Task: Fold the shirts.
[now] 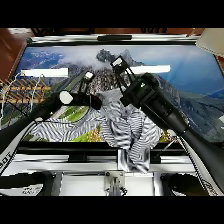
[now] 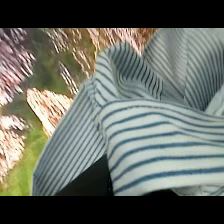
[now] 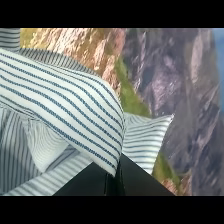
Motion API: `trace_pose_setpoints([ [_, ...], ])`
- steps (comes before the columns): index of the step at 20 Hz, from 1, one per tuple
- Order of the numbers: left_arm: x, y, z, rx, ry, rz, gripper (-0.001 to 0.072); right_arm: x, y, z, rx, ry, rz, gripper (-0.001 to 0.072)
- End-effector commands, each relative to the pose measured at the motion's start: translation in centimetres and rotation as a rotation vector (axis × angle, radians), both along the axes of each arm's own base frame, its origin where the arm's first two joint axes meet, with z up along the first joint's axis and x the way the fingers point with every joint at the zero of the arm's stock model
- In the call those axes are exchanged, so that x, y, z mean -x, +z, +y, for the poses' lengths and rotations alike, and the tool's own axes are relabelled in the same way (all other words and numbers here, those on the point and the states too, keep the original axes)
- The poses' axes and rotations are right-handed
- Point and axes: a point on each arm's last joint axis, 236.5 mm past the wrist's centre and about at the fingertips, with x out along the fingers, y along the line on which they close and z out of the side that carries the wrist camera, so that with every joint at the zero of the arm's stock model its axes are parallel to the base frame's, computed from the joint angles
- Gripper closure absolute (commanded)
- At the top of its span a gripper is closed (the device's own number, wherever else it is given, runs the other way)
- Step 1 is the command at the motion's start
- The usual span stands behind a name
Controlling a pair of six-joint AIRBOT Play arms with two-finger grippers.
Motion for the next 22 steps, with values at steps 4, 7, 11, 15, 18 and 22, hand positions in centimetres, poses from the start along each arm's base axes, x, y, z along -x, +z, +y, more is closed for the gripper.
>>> trace_pose_setpoints([
  [4, -3.0, 23.6, 3.8, 0.206, 0.060, -0.232, 0.0653, -4.9, 14.8, -0.4, 0.013, 0.071, -0.414, 0.0620],
  [7, 0.8, 41.2, 7.2, 0.367, 0.115, -0.486, 0.0653, -5.1, 28.6, 1.5, -0.183, 0.155, -0.779, 0.0620],
  [11, 9.5, 50.7, 8.1, 0.452, 0.063, -0.667, 0.0654, -0.6, 40.0, 1.0, -0.455, 0.216, -1.063, 0.0620],
  [15, 9.7, 38.6, 10.1, 0.226, 0.153, -0.315, 0.0655, 0.2, 29.9, -2.7, -0.400, 0.009, -0.645, 0.0621],
  [18, 9.9, 26.5, 12.7, -0.017, 0.210, 0.025, 0.0655, 4.7, 15.2, -0.3, -0.284, 0.028, -0.084, 0.0621],
  [22, 10.7, 19.1, 12.8, -0.094, 0.194, 0.209, 0.0655, 10.2, 3.4, 2.4, -0.222, 0.080, 0.329, 0.0621],
])
